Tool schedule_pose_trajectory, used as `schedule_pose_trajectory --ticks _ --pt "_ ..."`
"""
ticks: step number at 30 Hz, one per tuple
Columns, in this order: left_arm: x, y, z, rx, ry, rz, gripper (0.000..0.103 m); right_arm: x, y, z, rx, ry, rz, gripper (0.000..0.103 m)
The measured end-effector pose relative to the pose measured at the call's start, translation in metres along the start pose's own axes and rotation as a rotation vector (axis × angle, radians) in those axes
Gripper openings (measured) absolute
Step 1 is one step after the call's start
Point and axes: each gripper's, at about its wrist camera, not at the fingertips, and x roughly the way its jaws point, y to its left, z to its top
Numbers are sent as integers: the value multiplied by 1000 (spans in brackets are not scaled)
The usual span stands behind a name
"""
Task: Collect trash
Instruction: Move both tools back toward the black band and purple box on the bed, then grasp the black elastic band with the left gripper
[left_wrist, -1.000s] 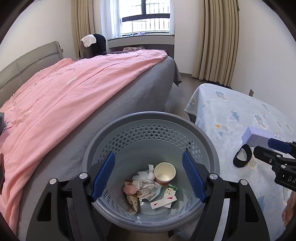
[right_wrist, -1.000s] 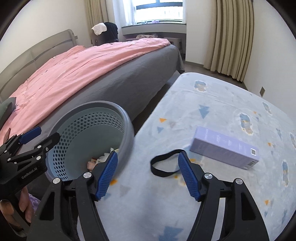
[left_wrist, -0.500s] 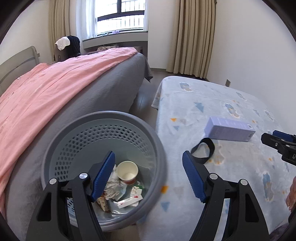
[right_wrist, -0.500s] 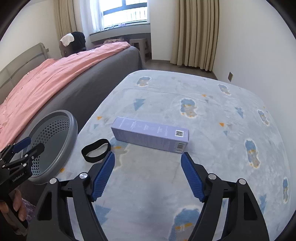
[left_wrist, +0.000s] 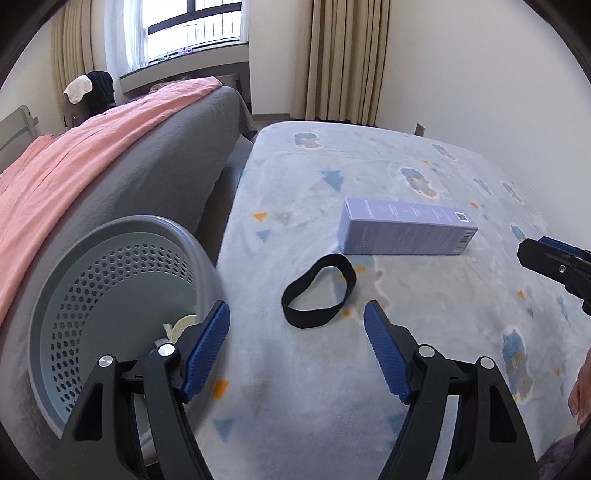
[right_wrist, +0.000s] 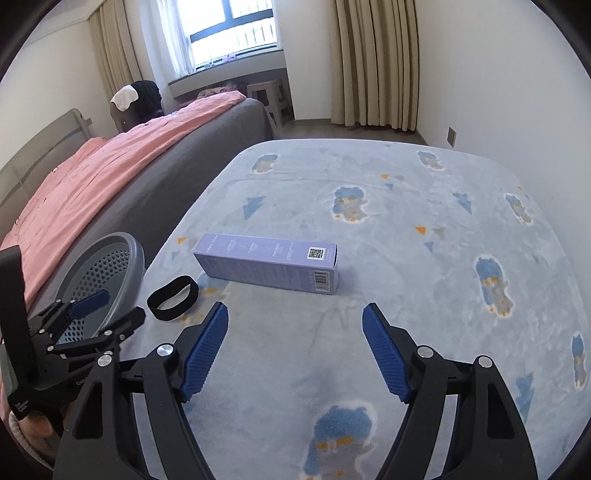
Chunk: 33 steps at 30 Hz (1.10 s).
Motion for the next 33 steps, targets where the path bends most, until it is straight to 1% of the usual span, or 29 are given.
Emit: schedule_pose_trajectory --ticks 6,12,16,20,25,26,28,29,31,32,33 --pt "21 -18 1 38 36 5 72 -5 -3 5 24 -17 47 74" --pt "40 -20 5 40 71 20 72 -10 -4 8 35 -29 73 75" --pt "53 -22 9 36 99 11 72 -11 -9 10 60 -30 98 75" --pt "62 -22 11 34 115 12 72 -12 -10 11 65 -28 104 75" --pt "66 -22 14 28 113 4 71 -9 -9 11 64 -22 104 75" --pt "67 -21 15 26 110 5 69 -8 -8 11 64 -20 104 75" --pt "66 -22 16 29 105 11 53 -7 -8 11 62 -17 102 75" --pt "65 -22 16 30 102 9 47 -7 -8 11 62 -16 101 75" --pt "64 -23 17 33 103 0 25 -7 -8 10 64 -15 100 75" --pt "64 -23 17 33 104 -8 21 -6 -8 11 64 -14 100 75" --pt "63 -24 16 38 105 -13 13 -6 -7 10 64 -13 99 75"
